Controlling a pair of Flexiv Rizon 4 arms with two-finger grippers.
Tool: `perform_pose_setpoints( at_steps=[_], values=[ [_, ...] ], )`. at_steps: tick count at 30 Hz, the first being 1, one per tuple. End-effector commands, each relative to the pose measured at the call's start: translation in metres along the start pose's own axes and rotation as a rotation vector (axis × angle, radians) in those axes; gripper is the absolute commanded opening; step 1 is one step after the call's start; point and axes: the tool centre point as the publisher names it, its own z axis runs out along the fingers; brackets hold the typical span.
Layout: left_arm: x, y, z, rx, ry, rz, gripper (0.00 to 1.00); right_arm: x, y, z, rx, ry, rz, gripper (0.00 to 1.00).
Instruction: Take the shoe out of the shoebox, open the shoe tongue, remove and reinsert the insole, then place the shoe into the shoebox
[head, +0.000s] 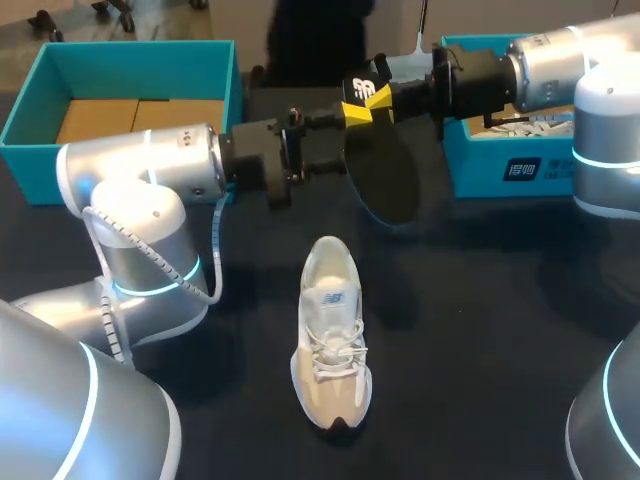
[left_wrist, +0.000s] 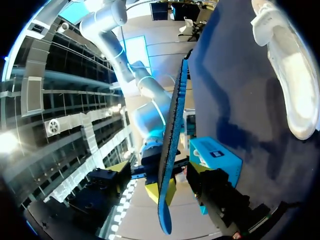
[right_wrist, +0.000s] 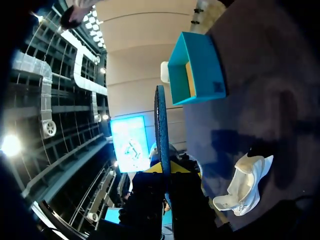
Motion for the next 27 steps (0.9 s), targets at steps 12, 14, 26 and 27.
perform_pose_setpoints(
  at_steps=[12, 14, 26, 27],
  values=[
    [-0.0056, -0.006, -0.0012, -0.001, -0.011, 0.017, 0.28, -0.0001, 0.0001, 0.0004, 0.0, 0.0, 0.0, 0.0],
    [-0.0057, -0.0066, -0.0006, 0.001, -0.011, 0.017, 0.26, -0.0001, 0.0001, 0.0004, 0.0, 0.0, 0.0, 0.0],
    [-0.0047, -0.0061, 0.0033, -0.001, -0.004, 0.022, 0.0, -0.0001, 0.0001, 0.0004, 0.0, 0.0, 0.0, 0.0],
    [-0.0043, -0.0059, 0.0039, -0.001, -0.002, 0.022, 0.0, -0.0001, 0.0001, 0.0004, 0.0, 0.0, 0.0, 0.0]
  ],
)
